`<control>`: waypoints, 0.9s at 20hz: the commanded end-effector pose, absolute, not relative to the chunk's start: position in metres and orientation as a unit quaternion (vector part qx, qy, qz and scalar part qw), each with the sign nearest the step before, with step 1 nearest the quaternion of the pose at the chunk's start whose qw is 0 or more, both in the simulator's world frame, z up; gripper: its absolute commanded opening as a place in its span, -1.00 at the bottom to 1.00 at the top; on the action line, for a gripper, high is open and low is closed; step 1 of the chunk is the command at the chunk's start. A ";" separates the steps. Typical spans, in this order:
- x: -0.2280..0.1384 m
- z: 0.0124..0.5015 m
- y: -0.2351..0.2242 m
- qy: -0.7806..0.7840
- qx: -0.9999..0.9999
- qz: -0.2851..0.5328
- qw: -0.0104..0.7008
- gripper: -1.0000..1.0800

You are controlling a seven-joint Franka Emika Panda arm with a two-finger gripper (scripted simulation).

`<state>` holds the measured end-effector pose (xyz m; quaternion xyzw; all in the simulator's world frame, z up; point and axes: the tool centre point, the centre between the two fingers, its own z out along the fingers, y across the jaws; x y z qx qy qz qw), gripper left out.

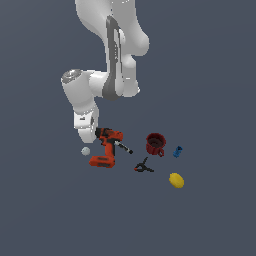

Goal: Pick up a designated object from a clutter of objects.

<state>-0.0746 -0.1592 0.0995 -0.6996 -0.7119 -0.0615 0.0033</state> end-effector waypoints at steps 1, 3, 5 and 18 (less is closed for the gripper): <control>-0.076 0.119 -0.162 -0.712 -0.699 -0.062 0.000 -1.00; -0.078 0.132 -0.163 -0.712 -0.699 -0.063 0.000 -1.00; -0.080 0.144 -0.165 -0.712 -0.699 -0.063 0.000 -1.00; -0.094 0.232 -0.174 -0.713 -0.698 -0.067 0.001 -1.00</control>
